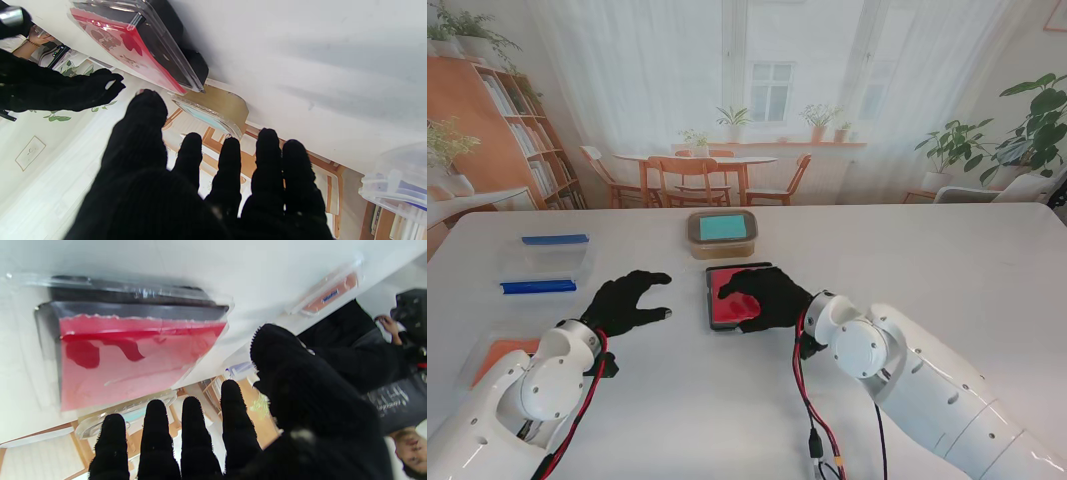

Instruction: Pair container bodies with their lids

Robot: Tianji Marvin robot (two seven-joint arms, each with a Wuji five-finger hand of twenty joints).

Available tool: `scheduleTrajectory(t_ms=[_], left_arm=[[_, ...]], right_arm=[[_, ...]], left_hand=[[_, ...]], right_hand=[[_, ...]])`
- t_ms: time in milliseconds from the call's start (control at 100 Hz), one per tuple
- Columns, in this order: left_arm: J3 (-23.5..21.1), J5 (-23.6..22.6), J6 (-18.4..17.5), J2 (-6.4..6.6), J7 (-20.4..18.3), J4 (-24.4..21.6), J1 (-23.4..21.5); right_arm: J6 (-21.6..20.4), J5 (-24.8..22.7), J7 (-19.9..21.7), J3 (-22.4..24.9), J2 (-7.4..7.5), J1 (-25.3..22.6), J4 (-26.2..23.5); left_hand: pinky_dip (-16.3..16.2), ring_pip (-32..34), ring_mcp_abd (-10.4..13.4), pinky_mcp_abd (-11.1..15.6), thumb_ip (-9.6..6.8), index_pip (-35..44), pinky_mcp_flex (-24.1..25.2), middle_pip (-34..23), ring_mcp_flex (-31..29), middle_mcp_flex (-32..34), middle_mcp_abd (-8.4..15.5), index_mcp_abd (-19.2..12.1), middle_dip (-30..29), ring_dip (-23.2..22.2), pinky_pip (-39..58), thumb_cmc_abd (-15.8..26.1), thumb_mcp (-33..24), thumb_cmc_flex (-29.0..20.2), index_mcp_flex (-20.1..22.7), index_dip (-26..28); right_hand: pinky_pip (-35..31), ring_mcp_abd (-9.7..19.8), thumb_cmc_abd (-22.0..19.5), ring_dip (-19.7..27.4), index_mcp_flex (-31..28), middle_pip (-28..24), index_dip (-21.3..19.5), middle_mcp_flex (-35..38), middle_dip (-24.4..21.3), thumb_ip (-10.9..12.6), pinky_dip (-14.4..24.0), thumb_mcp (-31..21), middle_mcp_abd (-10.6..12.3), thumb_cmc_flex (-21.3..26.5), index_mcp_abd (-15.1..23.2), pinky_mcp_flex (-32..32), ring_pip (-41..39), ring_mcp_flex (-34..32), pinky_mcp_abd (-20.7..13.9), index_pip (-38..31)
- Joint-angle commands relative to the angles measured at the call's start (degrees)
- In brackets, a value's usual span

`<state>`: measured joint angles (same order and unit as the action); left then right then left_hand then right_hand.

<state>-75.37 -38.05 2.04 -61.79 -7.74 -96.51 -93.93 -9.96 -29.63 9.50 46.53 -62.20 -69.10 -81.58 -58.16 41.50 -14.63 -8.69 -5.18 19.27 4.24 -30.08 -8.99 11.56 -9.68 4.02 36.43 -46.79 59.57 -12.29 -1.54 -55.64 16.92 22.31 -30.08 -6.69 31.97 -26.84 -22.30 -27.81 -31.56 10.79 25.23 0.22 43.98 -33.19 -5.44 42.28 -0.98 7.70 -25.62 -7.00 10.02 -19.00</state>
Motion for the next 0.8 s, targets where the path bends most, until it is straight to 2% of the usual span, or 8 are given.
scheduleTrajectory(t_ms=[0,170,330,480,790], left_arm=[[-0.31,-0.29,-0.16,0.18,0.34,0.04,-1.06],[-1.08,-0.57,-0.63,0.22,0.41,0.0,-1.87],[-1.37,-0.41,-0.82,0.17,0.63,0.06,-2.1],[-1.56,-0.25,-0.83,0.11,0.89,-0.03,-2.34],[-2.51,-0.41,-1.24,0.12,1.01,-0.19,-3.23]], right_arm=[[-0.3,0.03,1.07,-0.64,-0.45,0.88,0.94],[-0.84,-2.91,-1.31,-3.2,-0.91,3.21,2.49],[-1.17,-4.19,-1.69,-5.31,-1.09,5.44,3.65],[-0.98,-3.9,-1.9,-7.02,-1.44,6.93,4.75],[1.33,-1.14,-1.77,-12.06,-2.84,10.67,8.4]], left_hand=[[0.36,-1.31,0.15,-0.42,1.48,-1.28,0.8,0.43,1.0,-0.93,-0.77,-1.0,-0.62,0.81,-1.91,0.97,1.56,0.89,0.52,-0.76],[0.1,-1.41,0.12,-0.38,1.5,-1.31,0.81,0.38,0.84,-0.91,-0.78,-1.24,-0.67,0.97,-1.72,0.99,1.58,0.89,0.57,-0.68],[-0.38,-1.39,0.13,-0.29,1.5,-1.35,0.87,0.38,0.85,-0.94,-0.78,-1.43,-0.72,0.99,-1.4,0.92,1.59,0.91,0.43,-0.61],[-0.68,-1.37,0.15,-0.2,1.51,-1.32,0.88,0.38,0.89,-0.94,-0.75,-1.58,-0.74,1.0,-1.34,0.91,1.6,0.93,0.47,-0.54],[-1.0,-1.35,0.06,-0.18,1.53,-1.24,0.86,0.38,0.86,-0.9,-0.86,-1.83,-0.77,1.01,-1.45,0.86,1.6,0.97,0.53,-0.41]], right_hand=[[3.92,1.59,2.11,1.06,0.45,2.66,1.12,-1.24,-1.0,-1.46,1.44,-1.54,1.78,1.98,2.22,1.05,3.43,1.04,0.37,0.76],[8.44,2.22,2.36,1.33,0.96,6.54,1.24,-1.79,-1.07,-1.6,0.18,-2.12,2.66,1.94,2.68,0.08,8.49,1.68,0.38,0.44],[10.84,2.81,2.99,0.27,0.77,10.02,1.33,-2.08,-0.06,-1.71,-1.57,-2.28,3.37,1.8,2.86,-0.63,11.78,2.09,-0.55,0.02],[12.41,2.96,3.88,-1.27,1.21,12.25,1.64,-2.32,1.73,-1.69,-3.1,-2.79,3.61,1.36,2.83,-1.12,13.72,2.38,-0.75,0.36],[14.06,3.07,4.58,-1.6,1.62,15.6,2.4,-2.85,2.13,-1.82,-4.97,-2.7,4.12,0.04,2.58,-1.48,16.21,2.8,-0.93,1.21]])
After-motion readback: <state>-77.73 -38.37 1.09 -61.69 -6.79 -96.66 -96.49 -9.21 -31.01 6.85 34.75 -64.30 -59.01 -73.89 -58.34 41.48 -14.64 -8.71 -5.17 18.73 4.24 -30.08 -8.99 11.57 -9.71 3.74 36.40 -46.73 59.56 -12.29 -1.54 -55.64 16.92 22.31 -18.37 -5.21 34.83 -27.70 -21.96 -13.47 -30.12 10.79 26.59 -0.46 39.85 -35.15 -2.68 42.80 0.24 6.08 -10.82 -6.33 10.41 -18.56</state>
